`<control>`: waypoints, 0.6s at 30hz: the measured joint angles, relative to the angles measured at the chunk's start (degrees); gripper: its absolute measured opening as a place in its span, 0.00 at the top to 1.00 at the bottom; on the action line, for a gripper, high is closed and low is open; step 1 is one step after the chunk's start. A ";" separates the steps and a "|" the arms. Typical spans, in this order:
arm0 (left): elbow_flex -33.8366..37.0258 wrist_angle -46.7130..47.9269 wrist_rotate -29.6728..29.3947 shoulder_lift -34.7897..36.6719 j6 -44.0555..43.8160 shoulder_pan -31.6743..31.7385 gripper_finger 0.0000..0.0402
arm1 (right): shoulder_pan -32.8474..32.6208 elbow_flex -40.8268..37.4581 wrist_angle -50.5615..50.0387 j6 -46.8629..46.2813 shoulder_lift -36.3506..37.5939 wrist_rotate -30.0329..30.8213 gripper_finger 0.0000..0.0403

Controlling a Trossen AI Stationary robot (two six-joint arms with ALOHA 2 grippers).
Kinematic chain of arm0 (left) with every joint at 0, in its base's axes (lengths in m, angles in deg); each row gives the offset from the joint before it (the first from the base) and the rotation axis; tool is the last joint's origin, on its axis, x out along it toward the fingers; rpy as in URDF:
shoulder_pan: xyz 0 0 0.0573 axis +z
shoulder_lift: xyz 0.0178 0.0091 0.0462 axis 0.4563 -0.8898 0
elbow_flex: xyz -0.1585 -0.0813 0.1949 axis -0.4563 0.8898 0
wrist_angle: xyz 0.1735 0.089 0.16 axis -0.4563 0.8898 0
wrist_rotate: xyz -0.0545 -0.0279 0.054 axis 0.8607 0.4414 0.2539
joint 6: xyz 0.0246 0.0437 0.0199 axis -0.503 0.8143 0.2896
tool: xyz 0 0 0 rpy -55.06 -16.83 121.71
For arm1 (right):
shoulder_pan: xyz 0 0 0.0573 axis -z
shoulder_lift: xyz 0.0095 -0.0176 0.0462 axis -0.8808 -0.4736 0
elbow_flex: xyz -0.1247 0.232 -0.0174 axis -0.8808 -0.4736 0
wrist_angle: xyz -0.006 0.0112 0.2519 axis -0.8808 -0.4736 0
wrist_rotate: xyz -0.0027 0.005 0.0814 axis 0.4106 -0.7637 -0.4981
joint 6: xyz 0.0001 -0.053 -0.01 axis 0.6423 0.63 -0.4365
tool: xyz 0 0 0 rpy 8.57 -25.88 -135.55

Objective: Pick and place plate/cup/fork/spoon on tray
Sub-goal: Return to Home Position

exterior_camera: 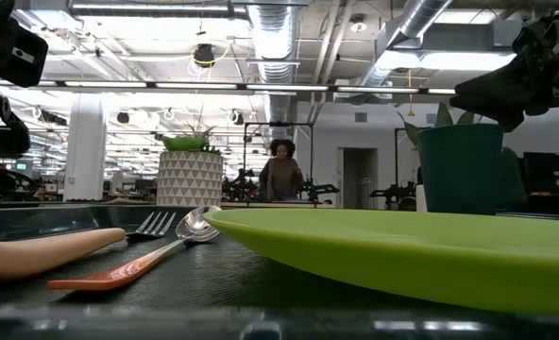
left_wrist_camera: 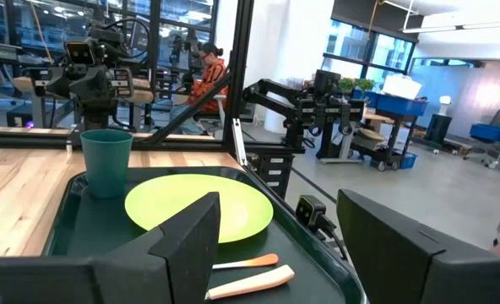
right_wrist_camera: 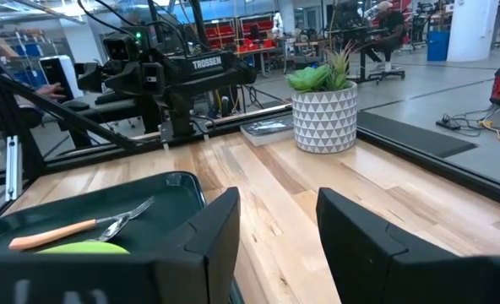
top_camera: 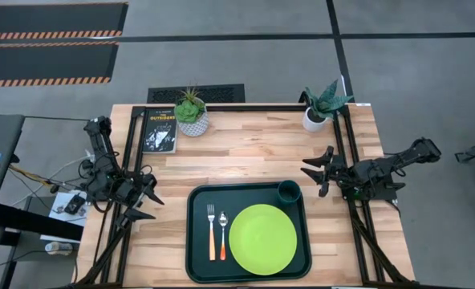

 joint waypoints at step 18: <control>0.00 -0.02 0.00 -0.02 0.00 0.02 0.43 | 0.00 0.00 0.02 -0.01 0.00 0.00 0.55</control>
